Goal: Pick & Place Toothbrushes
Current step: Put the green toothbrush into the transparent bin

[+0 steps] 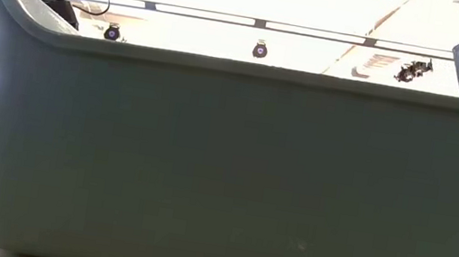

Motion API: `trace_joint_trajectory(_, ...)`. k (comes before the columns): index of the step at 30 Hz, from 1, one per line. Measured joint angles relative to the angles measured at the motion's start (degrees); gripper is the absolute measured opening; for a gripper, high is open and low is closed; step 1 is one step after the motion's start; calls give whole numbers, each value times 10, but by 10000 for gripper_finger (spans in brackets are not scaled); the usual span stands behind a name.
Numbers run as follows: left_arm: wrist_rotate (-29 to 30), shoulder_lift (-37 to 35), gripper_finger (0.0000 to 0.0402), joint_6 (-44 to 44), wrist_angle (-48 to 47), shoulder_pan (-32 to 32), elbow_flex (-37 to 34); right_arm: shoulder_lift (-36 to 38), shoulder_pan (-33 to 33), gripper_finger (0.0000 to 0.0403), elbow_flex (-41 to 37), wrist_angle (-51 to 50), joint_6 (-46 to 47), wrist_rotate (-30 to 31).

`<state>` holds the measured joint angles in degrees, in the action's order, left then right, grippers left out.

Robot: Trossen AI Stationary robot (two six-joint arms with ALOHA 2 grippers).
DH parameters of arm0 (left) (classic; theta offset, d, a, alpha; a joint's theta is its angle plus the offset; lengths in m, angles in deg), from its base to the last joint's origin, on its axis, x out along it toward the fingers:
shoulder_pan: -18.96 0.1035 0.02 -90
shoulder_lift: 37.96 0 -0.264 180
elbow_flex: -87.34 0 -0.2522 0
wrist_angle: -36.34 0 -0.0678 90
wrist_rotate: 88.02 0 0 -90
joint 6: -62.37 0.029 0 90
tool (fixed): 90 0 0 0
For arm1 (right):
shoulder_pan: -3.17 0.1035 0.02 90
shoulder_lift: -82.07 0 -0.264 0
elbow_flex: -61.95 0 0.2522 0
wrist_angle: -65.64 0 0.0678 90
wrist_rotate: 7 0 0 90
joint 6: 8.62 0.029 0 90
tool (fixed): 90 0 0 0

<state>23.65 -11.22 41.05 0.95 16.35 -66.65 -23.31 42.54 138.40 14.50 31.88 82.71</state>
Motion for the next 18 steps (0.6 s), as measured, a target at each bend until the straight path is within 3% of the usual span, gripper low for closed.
trace_joint_trajectory(11, 0, 0, 0, 0, 0, 0, 0, 0, 0, 209, 0, 0, 2, 2)
trace_joint_trajectory(18, 0, 0, 0, 0, 0, 0, 0, 0, 0, 146, 0, -2, 2, -7)
